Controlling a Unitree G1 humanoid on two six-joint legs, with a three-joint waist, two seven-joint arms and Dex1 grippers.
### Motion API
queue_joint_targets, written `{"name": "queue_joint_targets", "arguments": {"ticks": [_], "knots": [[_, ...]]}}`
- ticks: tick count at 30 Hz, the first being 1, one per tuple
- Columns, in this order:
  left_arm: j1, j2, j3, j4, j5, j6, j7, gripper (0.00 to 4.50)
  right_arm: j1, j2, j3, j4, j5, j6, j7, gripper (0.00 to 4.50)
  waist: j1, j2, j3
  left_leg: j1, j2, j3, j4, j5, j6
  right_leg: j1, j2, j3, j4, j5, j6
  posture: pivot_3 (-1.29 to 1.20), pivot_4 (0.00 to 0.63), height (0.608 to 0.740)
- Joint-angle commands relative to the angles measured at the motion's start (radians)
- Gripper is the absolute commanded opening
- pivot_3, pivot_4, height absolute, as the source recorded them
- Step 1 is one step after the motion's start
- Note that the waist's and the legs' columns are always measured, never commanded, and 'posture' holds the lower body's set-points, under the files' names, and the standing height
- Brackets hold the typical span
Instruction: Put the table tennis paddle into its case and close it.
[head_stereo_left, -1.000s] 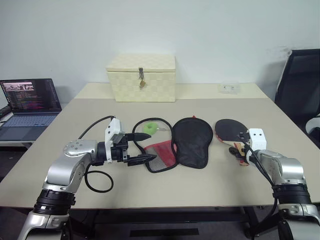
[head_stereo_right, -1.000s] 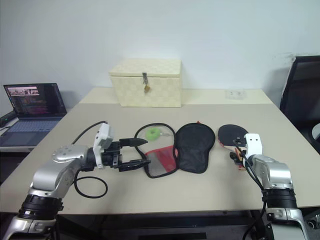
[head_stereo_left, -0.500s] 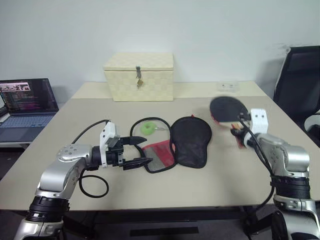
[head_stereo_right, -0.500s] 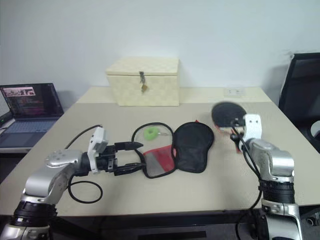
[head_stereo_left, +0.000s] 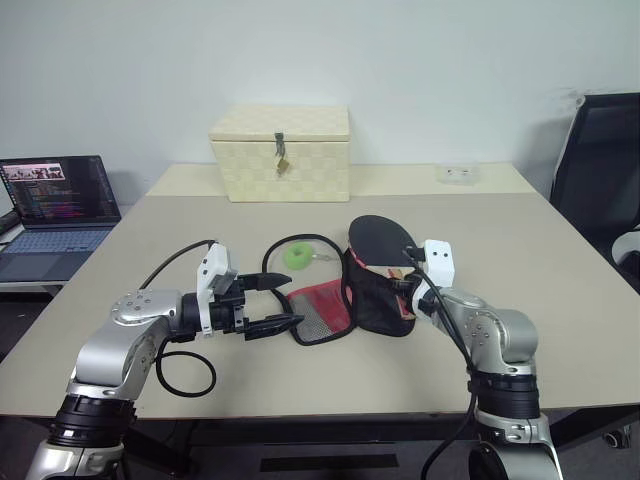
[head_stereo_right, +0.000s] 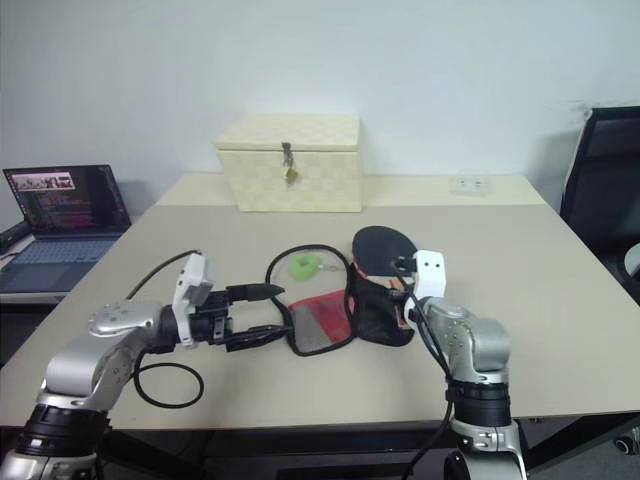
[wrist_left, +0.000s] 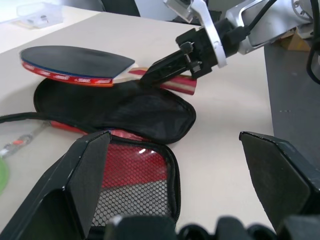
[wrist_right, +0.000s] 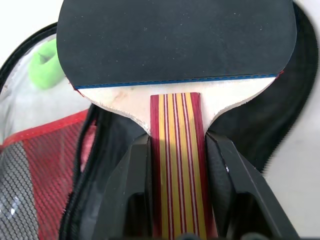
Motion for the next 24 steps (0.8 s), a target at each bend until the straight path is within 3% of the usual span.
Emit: {"name": "queue_joint_targets", "arguments": {"ticks": [1, 16, 17, 24], "knots": [[-0.001, 0.019, 0.034, -0.043, -0.018, -0.005, 0.004, 4.50, -0.024, 0.011, 0.007, 0.023, -0.018, -0.080, -0.007, 1.09, 0.000, 0.000, 0.000, 0.000, 0.000, 0.000, 0.000, 0.000, 0.000, 0.000, 0.000, 0.000, 0.000, 0.000, 0.000, 0.00, 0.150, 0.740], [0.015, 0.028, 0.042, -0.050, -0.017, -0.005, 0.010, 4.50, -0.027, 0.008, 0.010, 0.132, -0.066, -0.159, -0.024, 1.09, -0.001, 0.000, 0.000, 0.000, 0.000, 0.000, 0.000, 0.000, 0.000, 0.000, 0.000, 0.000, 0.000, 0.000, 0.000, 0.00, 0.150, 0.740], [0.015, 0.029, 0.042, -0.050, -0.017, -0.005, 0.011, 4.50, -0.025, 0.010, 0.013, 0.121, -0.066, -0.157, -0.026, 1.82, -0.001, 0.000, 0.000, 0.000, 0.000, 0.000, 0.000, 0.000, 0.000, 0.000, 0.000, 0.000, 0.000, 0.000, 0.000, 0.00, 0.150, 0.740], [0.013, 0.026, 0.036, -0.042, -0.009, 0.001, 0.022, 4.50, -0.003, -0.031, 0.071, -0.045, -0.066, -0.090, -0.002, 4.14, -0.001, 0.000, 0.000, 0.000, 0.000, 0.000, 0.000, 0.000, 0.000, 0.000, 0.000, 0.000, 0.000, 0.000, 0.000, 0.00, 0.150, 0.740]]}}
